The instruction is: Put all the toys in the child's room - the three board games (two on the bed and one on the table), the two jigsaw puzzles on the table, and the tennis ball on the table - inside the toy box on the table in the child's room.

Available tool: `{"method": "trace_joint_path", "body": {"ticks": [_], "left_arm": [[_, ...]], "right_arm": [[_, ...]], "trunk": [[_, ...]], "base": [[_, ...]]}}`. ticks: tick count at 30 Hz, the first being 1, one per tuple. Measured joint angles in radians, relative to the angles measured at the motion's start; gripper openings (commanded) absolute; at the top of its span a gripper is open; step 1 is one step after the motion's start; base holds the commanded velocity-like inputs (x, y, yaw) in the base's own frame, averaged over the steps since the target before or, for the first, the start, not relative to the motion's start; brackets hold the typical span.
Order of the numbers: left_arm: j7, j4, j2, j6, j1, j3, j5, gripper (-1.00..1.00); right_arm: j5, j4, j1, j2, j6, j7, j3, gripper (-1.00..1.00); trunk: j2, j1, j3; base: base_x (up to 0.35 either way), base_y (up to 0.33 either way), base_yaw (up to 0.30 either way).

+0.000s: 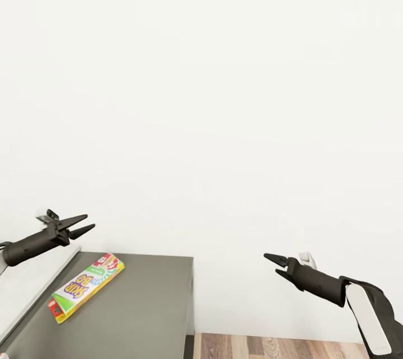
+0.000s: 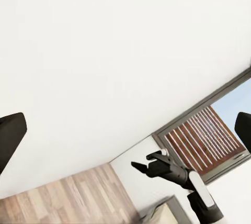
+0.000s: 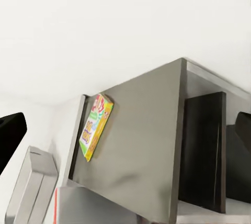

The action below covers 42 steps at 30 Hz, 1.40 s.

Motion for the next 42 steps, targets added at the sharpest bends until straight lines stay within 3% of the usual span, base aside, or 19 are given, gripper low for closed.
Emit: {"method": "trace_joint_path", "body": {"ticks": [9, 13, 18, 21, 29, 33, 39, 42], "left_arm": [[0.008, 0.016, 0.002, 0.0, 0.0, 0.001, -0.006, 1.0], [0.075, 0.017, 0.002, 0.004, -0.001, -0.001, -0.035, 1.0], [0.223, 0.016, 0.002, 0.015, -0.001, 0.005, -0.052, 1.0], [0.283, 0.016, 0.001, 0.017, -0.001, 0.006, -0.054, 1.0], [0.517, 0.016, 0.001, 0.02, -0.008, 0.006, -0.055, 1.0], [0.665, 0.015, 0.003, 0.018, -0.01, 0.007, -0.055, 1.0], [0.786, 0.013, 0.002, 0.009, -0.009, 0.006, -0.055, 1.0], [0.83, 0.013, 0.002, 0.008, -0.01, 0.006, -0.055, 1.0]], "right_arm": [[0.002, 0.056, 0.0, -0.027, 0.0, -0.003, 0.0, 1.0], [0.001, 0.08, 0.0, -0.031, 0.0, -0.004, 0.001, 1.0], [0.002, 0.083, 0.0, -0.027, 0.0, -0.007, 0.001, 1.0], [0.002, 0.082, 0.0, -0.025, 0.0, -0.01, 0.001, 1.0], [0.002, 0.081, 0.0, -0.019, 0.0, -0.018, 0.001, 1.0], [0.002, 0.081, 0.0, -0.018, 0.0, -0.02, 0.002, 1.0], [0.003, 0.081, 0.0, -0.02, -0.003, -0.022, 0.062, 1.0], [0.004, 0.081, 0.0, -0.019, -0.006, -0.023, 0.071, 1.0]], "trunk": [[0.0, 0.0, 0.0], [0.0, 0.0, 0.0], [0.0, 0.0, 0.0], [0.0, 0.0, 0.0], [0.0, 0.0, 0.0], [0.0, 0.0, 0.0], [0.0, 0.0, 0.0], [0.0, 0.0, 0.0]], "base": [[0.032, 0.009, -0.045], [0.001, 0.0, -0.179], [0.0, 0.0, -0.043], [0.0, 0.0, -0.01], [0.0, 0.0, -0.001], [0.0, 0.0, 0.0], [0.095, 0.0, 0.0], [0.189, 0.0, 0.0]]}}
